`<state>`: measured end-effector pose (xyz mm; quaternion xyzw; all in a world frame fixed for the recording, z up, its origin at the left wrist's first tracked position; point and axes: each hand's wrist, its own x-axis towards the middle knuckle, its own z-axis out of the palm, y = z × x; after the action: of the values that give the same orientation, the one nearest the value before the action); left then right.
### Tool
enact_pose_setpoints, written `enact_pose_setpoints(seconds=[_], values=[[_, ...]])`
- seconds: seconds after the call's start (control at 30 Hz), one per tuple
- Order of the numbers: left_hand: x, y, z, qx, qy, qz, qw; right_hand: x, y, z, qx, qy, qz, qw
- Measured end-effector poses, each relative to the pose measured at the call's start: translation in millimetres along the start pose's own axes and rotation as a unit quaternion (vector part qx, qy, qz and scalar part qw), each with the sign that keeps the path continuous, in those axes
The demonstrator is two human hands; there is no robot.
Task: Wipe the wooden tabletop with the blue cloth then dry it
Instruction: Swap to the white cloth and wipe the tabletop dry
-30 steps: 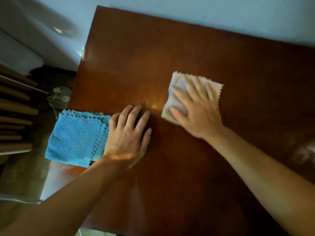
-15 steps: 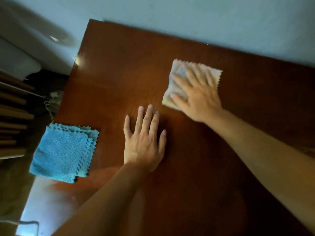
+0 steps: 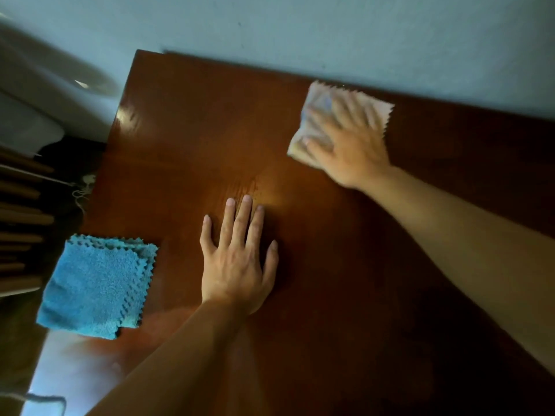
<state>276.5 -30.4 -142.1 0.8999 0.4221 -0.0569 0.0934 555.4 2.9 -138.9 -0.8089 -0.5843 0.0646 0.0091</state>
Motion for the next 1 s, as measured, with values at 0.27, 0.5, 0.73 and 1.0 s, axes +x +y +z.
enact_pose_setpoints(seconds=[0.27, 0.5, 0.73, 1.0], values=[[1.3, -0.6, 1.9, -0.009, 0.019, 0.000, 1.000, -55.4, -25.6, 14.5, 0.015, 0.046, 0.008, 0.999], [1.1, -0.9, 3.2, -0.002, 0.029, -0.001, 1.000, -4.5, 23.2, -0.1, 0.012, 0.008, 0.085, 0.996], [1.0, 0.1, 3.4, -0.025, 0.050, -0.003, 0.998, -100.5, -22.7, 18.3, 0.019, 0.050, 0.029, 0.998], [1.7, -0.1, 4.7, -0.029, 0.053, -0.007, 0.998, -69.9, -0.2, 11.4, 0.011, 0.027, -0.004, 1.000]])
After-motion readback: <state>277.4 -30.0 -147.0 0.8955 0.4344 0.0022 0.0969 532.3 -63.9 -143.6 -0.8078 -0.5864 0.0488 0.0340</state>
